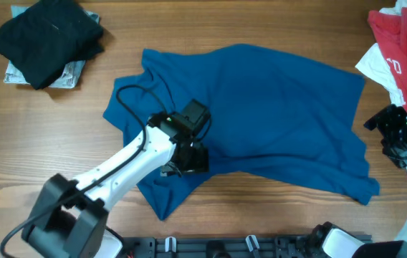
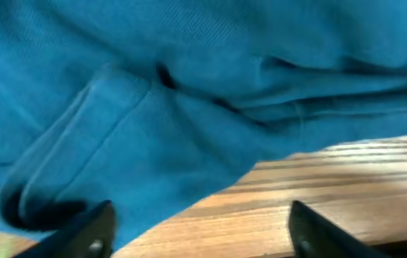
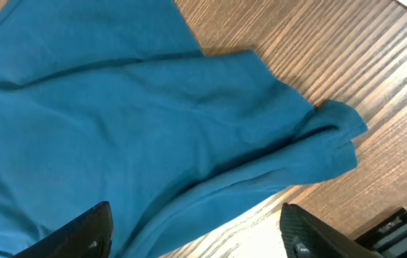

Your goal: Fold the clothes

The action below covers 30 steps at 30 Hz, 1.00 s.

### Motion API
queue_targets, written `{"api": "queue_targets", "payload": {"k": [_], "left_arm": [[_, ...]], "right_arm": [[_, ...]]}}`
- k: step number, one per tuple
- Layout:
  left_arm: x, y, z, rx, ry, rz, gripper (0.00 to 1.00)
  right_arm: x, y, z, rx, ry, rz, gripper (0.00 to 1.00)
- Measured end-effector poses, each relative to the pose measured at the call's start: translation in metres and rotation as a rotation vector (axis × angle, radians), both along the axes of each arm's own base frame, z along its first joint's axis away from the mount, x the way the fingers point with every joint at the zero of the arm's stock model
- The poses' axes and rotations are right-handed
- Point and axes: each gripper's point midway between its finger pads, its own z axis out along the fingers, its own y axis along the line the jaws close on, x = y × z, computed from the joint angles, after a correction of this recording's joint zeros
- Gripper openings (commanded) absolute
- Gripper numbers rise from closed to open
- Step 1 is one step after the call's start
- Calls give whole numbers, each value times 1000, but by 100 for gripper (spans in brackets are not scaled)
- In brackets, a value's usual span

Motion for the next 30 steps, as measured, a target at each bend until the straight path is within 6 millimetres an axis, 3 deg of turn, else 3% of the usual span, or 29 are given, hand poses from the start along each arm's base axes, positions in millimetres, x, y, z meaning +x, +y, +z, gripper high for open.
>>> {"api": "queue_targets", "payload": {"k": [3, 6, 9, 14, 17, 18, 21, 22, 23, 24, 30], "left_arm": [[4, -13, -11, -31, -23, -120, 98], [14, -40, -14, -100, -130, -294, 95], [23, -59, -10, -149, -223, -427, 93], [10, -70, -16, -144, -245, -619, 89], [1, -70, -36, -112, -204, -712, 86], [-3, -70, -41, -106, -189, -736, 82], [-6, -71, -45, -100, -183, -772, 36], [-7, -70, -45, -98, -178, -771, 27], [-8, -67, -45, -90, -170, -777, 8], [-12, -62, -46, -76, -147, -783, 4], [-45, -26, -44, 15, 41, -783, 4]], "right_arm": [[3, 1, -16, 14, 0, 6, 76], [8, 7, -33, 57, -10, 16, 77], [16, 7, -31, 68, -51, 24, 77], [17, 9, -30, 72, -57, 37, 77], [16, 9, -31, 73, -53, 41, 77], [16, 9, -31, 74, -53, 41, 77], [16, 9, -31, 74, -53, 41, 78], [16, 9, -31, 74, -53, 41, 77], [16, 9, -31, 74, -53, 41, 77], [16, 9, -31, 74, -52, 41, 77], [14, 11, -31, 79, -45, 40, 77]]}}
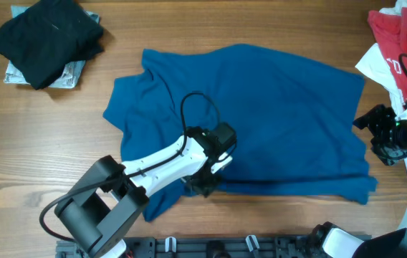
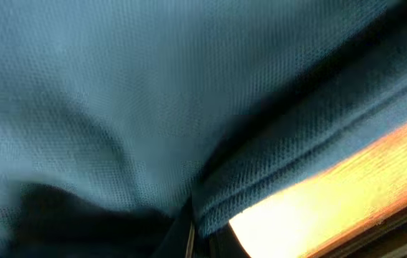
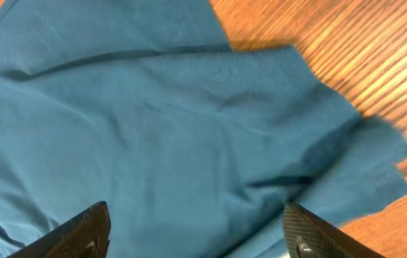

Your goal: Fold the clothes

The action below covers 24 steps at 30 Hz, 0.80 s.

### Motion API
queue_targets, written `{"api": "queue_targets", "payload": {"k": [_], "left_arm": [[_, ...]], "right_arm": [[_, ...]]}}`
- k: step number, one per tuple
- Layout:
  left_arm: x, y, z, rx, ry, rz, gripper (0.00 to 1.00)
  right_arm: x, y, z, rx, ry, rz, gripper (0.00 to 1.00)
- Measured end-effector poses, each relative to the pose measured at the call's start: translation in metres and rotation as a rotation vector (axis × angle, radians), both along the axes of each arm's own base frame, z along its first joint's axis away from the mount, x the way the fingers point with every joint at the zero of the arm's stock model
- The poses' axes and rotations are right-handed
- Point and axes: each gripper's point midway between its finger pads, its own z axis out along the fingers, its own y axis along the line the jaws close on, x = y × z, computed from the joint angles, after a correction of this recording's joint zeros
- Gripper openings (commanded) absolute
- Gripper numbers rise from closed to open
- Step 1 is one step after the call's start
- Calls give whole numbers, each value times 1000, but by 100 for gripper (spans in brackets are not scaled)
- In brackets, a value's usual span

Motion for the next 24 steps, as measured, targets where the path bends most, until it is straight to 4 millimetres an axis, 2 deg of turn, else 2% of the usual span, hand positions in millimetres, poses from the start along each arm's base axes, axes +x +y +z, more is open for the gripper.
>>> {"api": "queue_targets", "payload": {"k": [1, 4, 5, 6, 7, 10, 13, 14, 15, 17, 18, 20, 24], "left_arm": [[-9, 10, 2, 44, 37, 7, 4], [-16, 19, 4, 94, 65, 51, 7], [-18, 22, 5, 113, 71, 73, 45], [-22, 27, 7, 145, 85, 109, 70], [-23, 28, 7, 154, 88, 121, 88], [-25, 30, 8, 177, 93, 173, 91], [-17, 21, 11, 153, 69, 211, 90], [-13, 16, 14, 134, 58, 220, 90], [-3, 5, 22, 89, 28, 228, 89], [12, -14, 42, -13, -39, 249, 89], [21, -23, 50, -70, -78, 272, 89], [35, -36, 68, -160, -133, 336, 100], [42, -37, 70, -171, -143, 404, 100]], "right_arm": [[-1, 1, 0, 3, 4, 0, 77], [0, 4, 0, 20, -2, 4, 78], [0, 6, 1, 30, -7, 7, 80], [1, 6, 1, 33, -9, 7, 81], [1, 6, 1, 35, -12, 9, 83], [8, 4, 3, 26, -41, 12, 83], [18, -2, 7, -3, -87, 18, 83], [23, -4, 8, -15, -107, 21, 75], [32, -6, 11, -32, -141, 30, 57], [50, -8, 12, -61, -192, 61, 12], [63, -8, 9, -69, -212, 77, 4], [86, -8, -14, -45, -203, 72, 4], [125, -26, -69, -20, -190, 23, 4]]}}
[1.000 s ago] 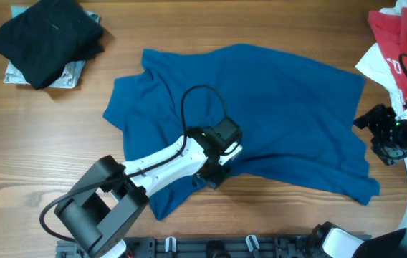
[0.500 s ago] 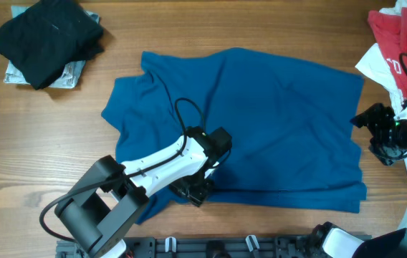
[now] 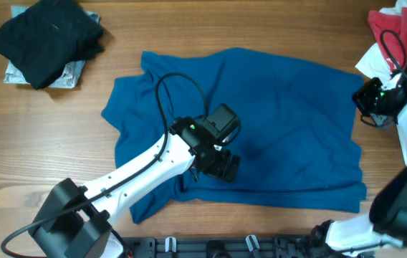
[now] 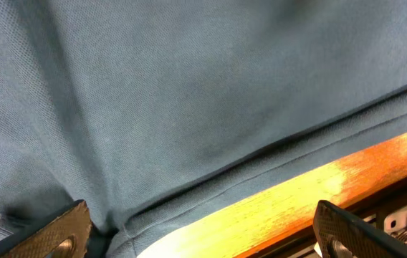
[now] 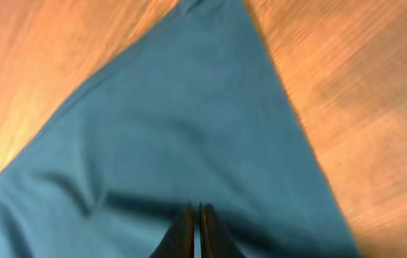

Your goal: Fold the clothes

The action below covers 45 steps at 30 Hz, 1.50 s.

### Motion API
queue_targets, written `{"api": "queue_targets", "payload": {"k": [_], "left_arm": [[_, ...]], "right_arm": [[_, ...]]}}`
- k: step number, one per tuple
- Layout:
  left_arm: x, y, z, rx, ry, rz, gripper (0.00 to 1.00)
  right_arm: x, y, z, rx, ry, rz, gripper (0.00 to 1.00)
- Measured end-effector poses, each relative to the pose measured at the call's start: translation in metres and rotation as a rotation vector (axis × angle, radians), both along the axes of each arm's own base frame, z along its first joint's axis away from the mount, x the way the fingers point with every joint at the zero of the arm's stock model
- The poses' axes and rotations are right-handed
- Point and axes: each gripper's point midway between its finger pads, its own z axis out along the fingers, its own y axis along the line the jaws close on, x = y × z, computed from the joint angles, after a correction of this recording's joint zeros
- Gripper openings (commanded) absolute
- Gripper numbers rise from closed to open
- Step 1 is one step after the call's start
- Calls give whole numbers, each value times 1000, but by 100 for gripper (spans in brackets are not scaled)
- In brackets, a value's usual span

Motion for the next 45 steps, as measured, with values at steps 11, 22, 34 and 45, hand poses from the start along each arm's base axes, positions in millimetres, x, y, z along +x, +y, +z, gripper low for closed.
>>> {"api": "queue_targets", "payload": {"k": [11, 22, 34, 45], "left_arm": [[9, -1, 0, 2, -44, 13, 100], [10, -2, 1, -3, -48, 14, 100], [10, -2, 1, -3, -48, 14, 100], [41, 14, 1, 90, -188, 184, 100]], "right_arm": [[58, -28, -59, -154, 35, 6, 4], [70, -39, -75, -212, 23, -3, 4], [176, -34, -75, -296, -172, 44, 4], [162, -94, -77, -413, 41, -77, 4]]}}
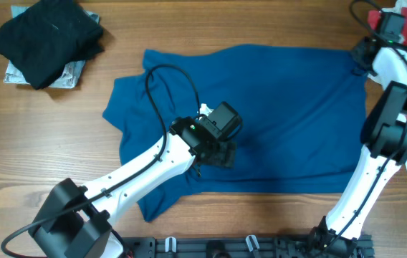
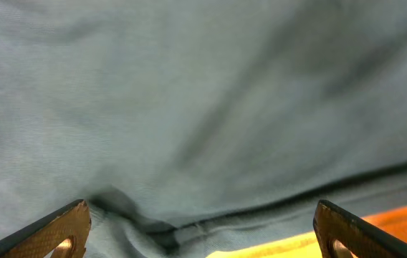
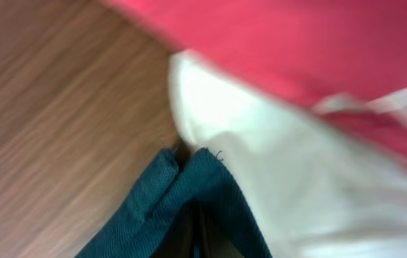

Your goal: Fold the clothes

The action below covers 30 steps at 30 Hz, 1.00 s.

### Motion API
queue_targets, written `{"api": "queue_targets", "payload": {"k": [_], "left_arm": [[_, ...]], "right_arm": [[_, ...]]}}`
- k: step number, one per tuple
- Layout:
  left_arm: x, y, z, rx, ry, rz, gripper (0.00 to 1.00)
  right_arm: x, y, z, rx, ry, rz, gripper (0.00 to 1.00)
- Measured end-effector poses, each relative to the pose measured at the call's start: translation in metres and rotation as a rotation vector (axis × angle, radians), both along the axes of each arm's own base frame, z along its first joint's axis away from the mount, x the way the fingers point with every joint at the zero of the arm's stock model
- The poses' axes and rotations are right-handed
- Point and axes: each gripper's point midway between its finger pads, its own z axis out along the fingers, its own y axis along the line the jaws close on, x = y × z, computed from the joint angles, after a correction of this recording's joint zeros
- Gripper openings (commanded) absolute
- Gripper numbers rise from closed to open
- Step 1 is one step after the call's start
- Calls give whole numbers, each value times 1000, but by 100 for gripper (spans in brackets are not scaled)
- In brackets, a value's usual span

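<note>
A blue shirt (image 1: 275, 115) lies spread across the middle of the wooden table (image 1: 46, 129). My left gripper (image 1: 221, 152) hovers open over the shirt's near middle. In the left wrist view its fingertips (image 2: 64, 229) stand wide apart, with the left gripper (image 2: 203, 240) over the creased hem (image 2: 218, 218). At the far right, my right gripper (image 1: 360, 59) is shut on the shirt's far right corner. In the right wrist view the right gripper (image 3: 196, 233) pinches the blue cloth (image 3: 160, 193), which hides its fingers.
A black garment (image 1: 46, 36) sits on a grey folded piece at the far left. Red and white clothes are piled at the far right, right beside my right gripper and the clothes pile (image 3: 297, 79). A black rail (image 1: 246, 247) runs along the near edge.
My right gripper, still shut on the shirt, has moved from the right edge's middle to the far right corner. The shirt's right side now lies flatter. My left gripper stays open, slightly farther back.
Both grippers began open, the left over the shirt's near left and the right beside its right edge. Then the left was shut on the near hem. Then the left was open and the right shut on the right corner, now carried to the far right.
</note>
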Motion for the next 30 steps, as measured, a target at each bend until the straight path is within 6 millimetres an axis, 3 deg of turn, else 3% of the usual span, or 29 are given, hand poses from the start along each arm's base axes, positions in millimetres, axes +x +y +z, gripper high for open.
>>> {"api": "queue_targets", "payload": {"k": [2, 3, 4, 5, 6, 7, 9, 10, 12, 13, 16, 19, 20, 22, 24, 26, 28, 30], "left_arm": [[5, 3, 1, 7, -18, 25, 100], [9, 7, 1, 10, -23, 45, 100], [13, 11, 1, 13, -26, 61, 100], [18, 16, 1, 14, -28, 82, 100], [23, 21, 1, 16, -32, 103, 100], [29, 25, 2, 11, -41, 124, 100], [43, 32, 4, -2, -63, 160, 100], [54, 41, 5, -9, -78, 196, 99], [69, 65, 5, -5, -76, 270, 96], [74, 87, 3, 9, -55, 330, 99], [78, 123, -1, -19, 21, 443, 99], [86, 144, 0, -53, 35, 512, 97], [91, 153, 0, -62, 29, 526, 95], [105, 162, -1, -101, 7, 504, 87], [115, 164, -13, -148, 23, 452, 69], [118, 159, -30, -165, 56, 395, 47], [121, 155, -44, -172, 75, 358, 12], [123, 153, -52, -173, 82, 344, 4]], "right_arm": [[-13, -17, 1, 4, 46, -15, 9], [-18, -22, 2, 10, 70, -24, 18], [-22, -25, 4, 19, 97, -24, 31], [-23, -23, 6, 34, 128, -12, 59], [-21, -21, 9, 53, 140, 2, 70], [-19, -17, 15, 78, 141, 17, 72], [-13, -8, 42, 127, 123, 55, 71], [-10, -3, 66, 149, 92, 72, 67], [-19, 13, 102, 205, 73, 91, 63], [-34, 28, 132, 250, 70, 107, 63], [-75, 68, 212, 305, 39, 158, 65], [-112, 119, 267, 355, 23, 276, 64], [-127, 142, 276, 373, 50, 341, 64], [-133, 169, 280, 373, 72, 437, 58], [-134, 204, 271, 381, 118, 545, 43], [-136, 234, 265, 386, 153, 620, 37], [-137, 252, 265, 389, 161, 661, 36], [-137, 256, 265, 388, 164, 672, 37]]}}
